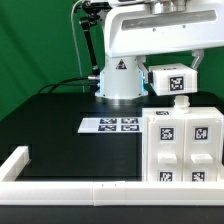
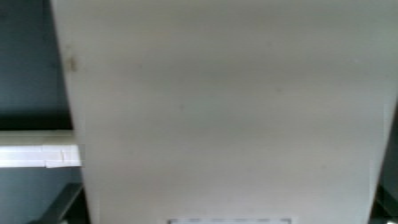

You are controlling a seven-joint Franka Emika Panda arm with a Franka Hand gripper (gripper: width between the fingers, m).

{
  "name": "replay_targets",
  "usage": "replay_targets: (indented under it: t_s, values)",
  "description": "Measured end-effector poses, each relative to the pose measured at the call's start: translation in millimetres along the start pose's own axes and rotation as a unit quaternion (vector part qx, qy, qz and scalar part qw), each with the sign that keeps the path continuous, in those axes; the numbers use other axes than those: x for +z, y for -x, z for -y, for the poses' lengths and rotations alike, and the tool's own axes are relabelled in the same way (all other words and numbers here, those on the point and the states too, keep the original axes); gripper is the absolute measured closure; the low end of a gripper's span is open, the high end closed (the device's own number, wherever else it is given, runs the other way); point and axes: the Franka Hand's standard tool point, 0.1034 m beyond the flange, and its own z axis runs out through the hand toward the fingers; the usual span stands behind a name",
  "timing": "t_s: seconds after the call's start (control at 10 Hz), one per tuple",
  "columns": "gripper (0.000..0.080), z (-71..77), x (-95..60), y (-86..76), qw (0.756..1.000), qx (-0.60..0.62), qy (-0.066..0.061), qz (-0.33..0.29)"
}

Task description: Assemble cabinet

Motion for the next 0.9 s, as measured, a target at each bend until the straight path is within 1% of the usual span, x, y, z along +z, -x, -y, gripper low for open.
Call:
replay_targets:
  t_s: [0.1, 0.3, 0.5, 0.7, 0.9]
  values:
    - [0.0255, 2.1, 2.6, -4.4, 1.000, -0.004, 0.000, -0.001]
    - [0.0255, 7.6, 4.3, -19.1, 1.000, -0.008, -0.001, -0.006]
    - [0.0255, 7.9, 10.1, -18.7, 1.000, -0.007, -0.001, -0.003]
    - [0.0255, 11.5, 12.1, -21.0, 1.000, -0.010, -0.001, -0.016]
    - [0.0255, 11.3, 14.8, -22.5, 0.999, -0.010, 0.000, -0.030]
